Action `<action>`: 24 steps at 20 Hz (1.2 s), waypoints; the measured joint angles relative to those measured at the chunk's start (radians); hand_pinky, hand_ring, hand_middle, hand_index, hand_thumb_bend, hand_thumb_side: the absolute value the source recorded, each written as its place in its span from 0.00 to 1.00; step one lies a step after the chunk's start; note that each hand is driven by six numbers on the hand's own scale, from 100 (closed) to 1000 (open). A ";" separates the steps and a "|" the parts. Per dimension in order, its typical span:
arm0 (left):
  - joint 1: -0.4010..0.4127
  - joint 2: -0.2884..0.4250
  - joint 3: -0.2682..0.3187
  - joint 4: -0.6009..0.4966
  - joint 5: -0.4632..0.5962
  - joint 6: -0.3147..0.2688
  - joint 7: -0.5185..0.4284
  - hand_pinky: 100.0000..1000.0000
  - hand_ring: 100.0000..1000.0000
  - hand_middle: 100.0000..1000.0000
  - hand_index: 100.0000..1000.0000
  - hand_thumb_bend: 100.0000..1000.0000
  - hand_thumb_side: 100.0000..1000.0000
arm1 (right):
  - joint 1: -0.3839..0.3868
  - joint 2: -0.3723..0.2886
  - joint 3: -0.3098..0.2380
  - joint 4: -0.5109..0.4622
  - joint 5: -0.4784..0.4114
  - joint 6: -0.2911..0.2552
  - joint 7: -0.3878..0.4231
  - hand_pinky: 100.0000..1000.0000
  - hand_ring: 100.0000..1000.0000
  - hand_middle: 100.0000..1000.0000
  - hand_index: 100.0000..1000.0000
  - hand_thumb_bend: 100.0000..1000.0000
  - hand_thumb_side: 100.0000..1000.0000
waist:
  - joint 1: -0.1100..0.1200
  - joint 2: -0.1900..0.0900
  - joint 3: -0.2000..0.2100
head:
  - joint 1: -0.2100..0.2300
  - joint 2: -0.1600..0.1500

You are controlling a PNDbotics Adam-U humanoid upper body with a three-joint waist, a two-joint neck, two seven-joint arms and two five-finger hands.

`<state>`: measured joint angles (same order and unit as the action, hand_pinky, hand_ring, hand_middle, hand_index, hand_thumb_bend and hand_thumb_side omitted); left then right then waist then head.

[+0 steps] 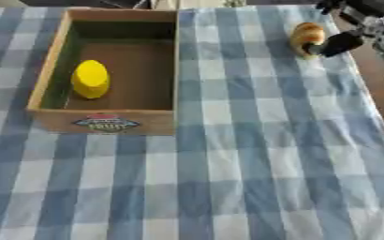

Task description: Pick up objects on the table and place them in the box.

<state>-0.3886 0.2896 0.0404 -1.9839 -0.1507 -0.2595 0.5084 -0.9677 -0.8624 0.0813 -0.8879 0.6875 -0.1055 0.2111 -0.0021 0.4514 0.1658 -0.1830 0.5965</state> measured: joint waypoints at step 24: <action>-0.007 -0.010 -0.006 0.000 0.000 0.002 -0.001 0.71 0.71 0.64 0.68 0.00 0.46 | -0.026 0.032 0.006 0.042 0.031 0.029 0.023 0.80 0.82 0.48 0.67 0.00 0.00 | -0.010 0.014 0.005 | 0.000 -0.001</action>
<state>-0.3954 0.2797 0.0348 -1.9839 -0.1503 -0.2579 0.5072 -0.9940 -0.8300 0.0876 -0.8457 0.7184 -0.0769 0.2339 -0.0118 0.4652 0.1711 -0.1831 0.5951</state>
